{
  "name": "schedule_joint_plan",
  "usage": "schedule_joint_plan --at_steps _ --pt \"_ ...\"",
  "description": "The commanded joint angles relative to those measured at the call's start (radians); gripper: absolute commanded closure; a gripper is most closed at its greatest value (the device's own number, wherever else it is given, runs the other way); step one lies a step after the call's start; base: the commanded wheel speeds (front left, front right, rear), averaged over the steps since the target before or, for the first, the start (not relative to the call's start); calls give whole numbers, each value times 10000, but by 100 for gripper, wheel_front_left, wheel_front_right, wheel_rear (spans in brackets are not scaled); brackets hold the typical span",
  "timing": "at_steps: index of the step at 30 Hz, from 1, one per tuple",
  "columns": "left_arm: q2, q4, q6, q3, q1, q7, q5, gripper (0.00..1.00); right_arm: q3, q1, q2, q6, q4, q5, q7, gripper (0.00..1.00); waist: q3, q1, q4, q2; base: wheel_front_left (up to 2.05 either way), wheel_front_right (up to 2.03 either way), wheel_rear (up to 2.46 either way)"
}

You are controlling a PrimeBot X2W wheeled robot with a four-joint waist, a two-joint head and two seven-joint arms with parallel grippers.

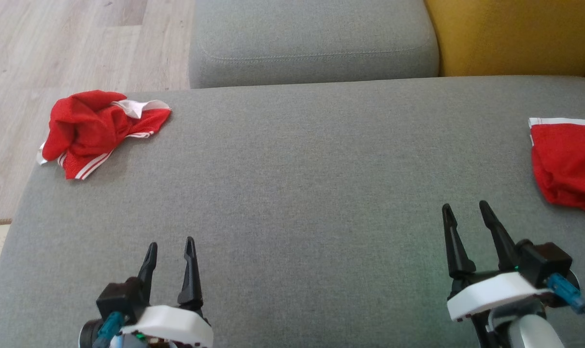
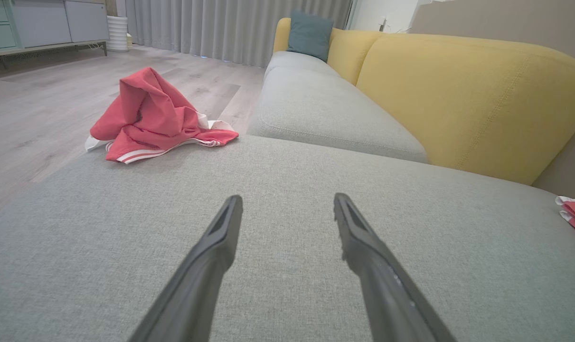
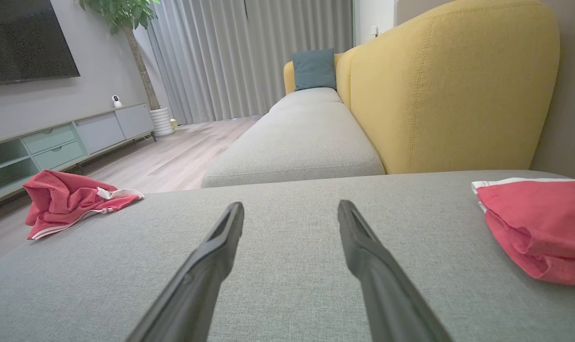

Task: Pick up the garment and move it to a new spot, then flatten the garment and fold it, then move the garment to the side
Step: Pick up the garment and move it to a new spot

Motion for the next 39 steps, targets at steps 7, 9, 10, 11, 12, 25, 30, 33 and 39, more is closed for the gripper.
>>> schedule_joint_plan --at_steps 7,9,10,11,12,25,30,33,39 --pt "-41 -325 58 265 -469 -124 -34 0 214 -106 -36 -9 -476 61 41 0 31 1 52 0 0 0 0" --pt "-41 -322 53 265 -479 -124 -34 0 232 -95 -36 -9 -503 59 47 0 37 1 101 0 0 0 0" --pt "-41 -325 56 270 -489 -124 -33 0 241 -89 -36 -9 -516 57 46 0 39 1 147 0 0 0 0" --pt "-41 -333 62 278 -504 -124 -29 0 248 -82 -36 -9 -528 55 47 0 38 1 211 0 0 0 0" --pt "-41 -343 68 293 -519 -124 -21 0 262 -76 -36 -9 -540 55 50 0 40 1 287 0 0 0 0" --pt "-41 -425 -31 574 -610 -124 292 0 477 30 -36 -9 -647 241 -116 0 8 1 2831 0 0 0 0" --pt "-39 -454 -101 792 -583 -124 412 0 570 31 -36 -9 -649 325 -184 0 43 1 4101 0 0 0 0" --pt "-38 -484 -155 904 -552 -124 460 0 602 21 -36 -9 -645 349 -228 0 90 1 4805 0 0 0 0" --pt "-39 -852 -16 1331 -364 -124 394 0 1090 -359 -36 -9 -655 271 -104 0 440 1 5213 0 0 0 0"
